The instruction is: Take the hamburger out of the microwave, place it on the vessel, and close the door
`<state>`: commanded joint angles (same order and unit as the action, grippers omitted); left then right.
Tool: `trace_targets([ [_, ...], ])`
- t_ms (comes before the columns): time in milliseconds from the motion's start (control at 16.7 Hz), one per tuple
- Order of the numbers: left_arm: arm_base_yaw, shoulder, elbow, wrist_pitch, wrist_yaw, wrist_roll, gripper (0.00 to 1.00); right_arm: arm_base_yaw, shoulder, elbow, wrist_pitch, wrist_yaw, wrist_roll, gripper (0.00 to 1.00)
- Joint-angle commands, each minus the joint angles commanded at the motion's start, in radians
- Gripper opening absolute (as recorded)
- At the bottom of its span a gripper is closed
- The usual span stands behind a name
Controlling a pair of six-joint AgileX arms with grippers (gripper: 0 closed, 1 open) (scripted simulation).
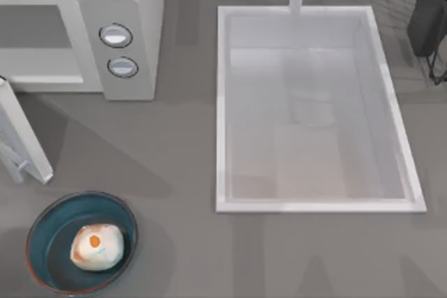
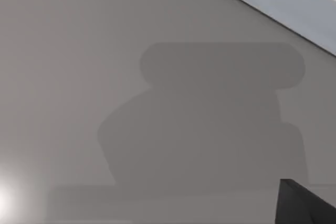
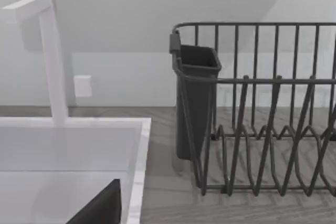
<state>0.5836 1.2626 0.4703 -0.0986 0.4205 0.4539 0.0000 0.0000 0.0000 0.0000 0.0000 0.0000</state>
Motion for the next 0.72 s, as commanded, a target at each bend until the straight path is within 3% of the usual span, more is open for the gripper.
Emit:
trace_targets([
  [240,-0.07,-0.029,-0.019,0.003,-0.055,-0.062,0.0,0.0,0.0,0.0,0.0,0.0,0.0,1.0],
  [720,-0.48,-0.187,-0.117,0.02,-0.318,-0.364,0.0,0.0,0.0,0.0,0.0,0.0,0.0,1.0],
])
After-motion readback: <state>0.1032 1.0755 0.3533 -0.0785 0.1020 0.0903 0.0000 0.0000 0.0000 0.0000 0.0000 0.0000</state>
